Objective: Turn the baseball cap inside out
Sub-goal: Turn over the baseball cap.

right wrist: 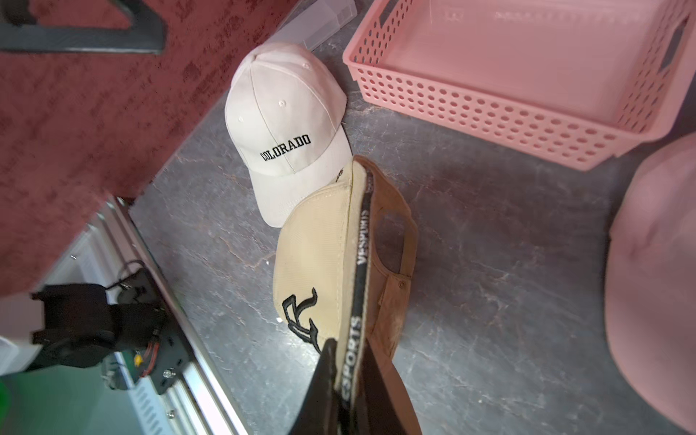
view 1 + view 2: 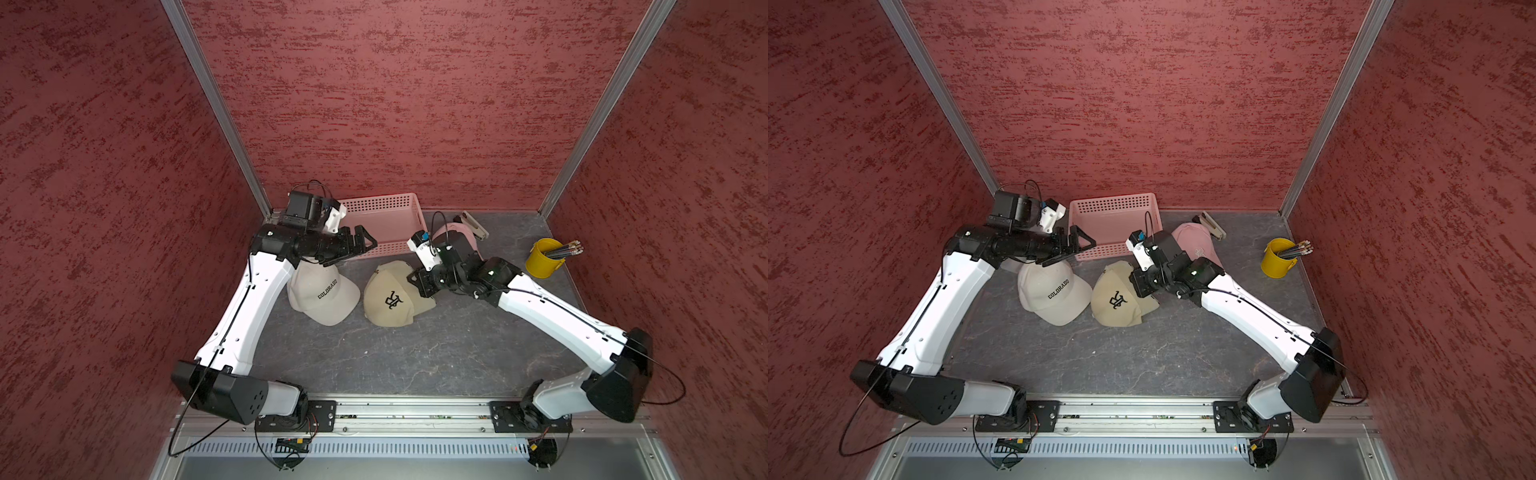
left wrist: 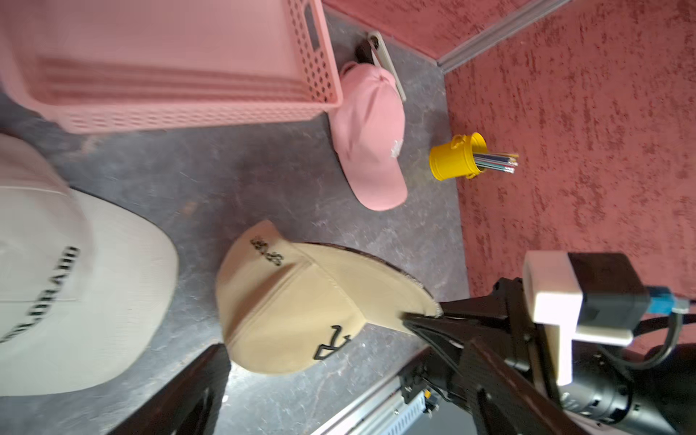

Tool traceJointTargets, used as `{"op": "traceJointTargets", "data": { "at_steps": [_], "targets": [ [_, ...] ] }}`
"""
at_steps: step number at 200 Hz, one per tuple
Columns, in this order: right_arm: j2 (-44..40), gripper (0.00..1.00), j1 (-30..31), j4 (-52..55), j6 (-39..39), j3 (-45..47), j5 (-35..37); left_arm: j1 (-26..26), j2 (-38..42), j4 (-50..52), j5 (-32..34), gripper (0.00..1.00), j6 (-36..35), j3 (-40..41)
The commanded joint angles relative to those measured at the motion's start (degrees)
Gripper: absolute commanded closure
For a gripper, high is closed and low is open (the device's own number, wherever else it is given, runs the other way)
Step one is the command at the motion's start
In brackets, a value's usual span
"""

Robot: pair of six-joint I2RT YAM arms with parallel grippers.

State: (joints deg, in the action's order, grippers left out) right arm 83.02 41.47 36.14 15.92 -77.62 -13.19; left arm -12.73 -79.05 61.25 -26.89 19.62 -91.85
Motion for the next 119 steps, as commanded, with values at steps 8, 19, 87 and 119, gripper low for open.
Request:
{"op": "traceJointTargets", "data": {
  "at_steps": [8,19,87,119],
  "targets": [
    [-2.34,1.00,-5.72,-8.49,16.31,-1.34,-10.67,1.08,1.26,2.55,10.43,0.00,-6.41,-0.84],
    [-2.42,1.00,-7.39,-11.61,21.31,0.04,-12.23,1.47,1.59,2.33,12.34,0.00,-6.91,-0.32],
    [-2.25,1.00,-8.99,-27.10,36.90,10.43,-9.59,1.53,3.22,-0.31,22.27,0.00,-11.37,1.52],
    [-0.39,1.00,-8.95,-40.47,41.40,15.27,-10.25,1.48,3.16,-1.48,20.71,0.00,-11.52,2.83]
  ]
}}
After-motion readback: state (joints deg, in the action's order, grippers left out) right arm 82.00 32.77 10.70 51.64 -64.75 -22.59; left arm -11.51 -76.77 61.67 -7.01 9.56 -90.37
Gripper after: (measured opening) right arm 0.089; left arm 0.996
